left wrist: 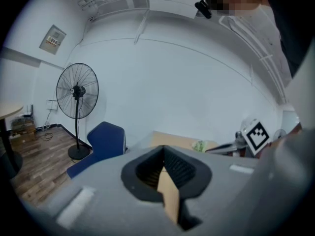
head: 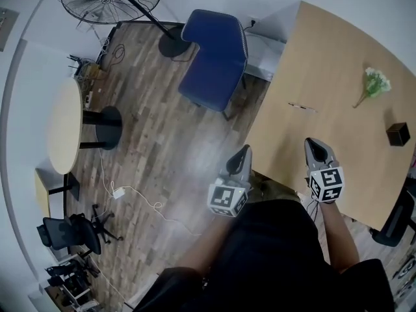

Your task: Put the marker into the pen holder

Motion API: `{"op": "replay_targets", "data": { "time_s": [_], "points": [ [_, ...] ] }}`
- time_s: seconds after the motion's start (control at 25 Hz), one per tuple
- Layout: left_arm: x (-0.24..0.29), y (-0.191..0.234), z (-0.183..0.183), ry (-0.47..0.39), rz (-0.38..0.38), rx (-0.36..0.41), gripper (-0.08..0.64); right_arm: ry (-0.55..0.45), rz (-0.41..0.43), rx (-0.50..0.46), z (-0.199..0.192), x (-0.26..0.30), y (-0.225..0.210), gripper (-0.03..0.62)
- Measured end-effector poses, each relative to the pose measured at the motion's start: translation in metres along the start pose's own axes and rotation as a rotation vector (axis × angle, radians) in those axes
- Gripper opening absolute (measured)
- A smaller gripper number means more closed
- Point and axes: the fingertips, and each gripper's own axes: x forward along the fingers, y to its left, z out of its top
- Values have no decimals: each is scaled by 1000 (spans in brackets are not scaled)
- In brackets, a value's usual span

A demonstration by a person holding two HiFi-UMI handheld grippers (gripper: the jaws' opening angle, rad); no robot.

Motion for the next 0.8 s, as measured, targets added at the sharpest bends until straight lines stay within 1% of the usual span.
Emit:
{"op": "replay_targets", "data": {
  "time_s": [0.16, 0.28, 0.4, 0.48, 0.64, 0.8],
  "points": [
    [23, 1, 3, -2, -50, -1, 3, 17, -53, -30, -1, 18, -29, 3],
    [40, -1, 5, 15, -93, 11, 3, 69, -78, -30, -6, 29, -46, 3],
    [57, -4, 6, 29, -134, 16, 3, 145, -42, 11, -16, 43, -56, 12],
    [65, -1, 4, 32, -149, 10, 3, 178, -15, 38, -21, 56, -60, 11],
    [80, 8, -6, 54, -156, -3, 3, 252, -10, -13, -28, 84, -77, 24],
    [94, 21, -7, 66, -146, -25, 3, 389, -13, -72, -43, 116, -97, 69]
  ]
}}
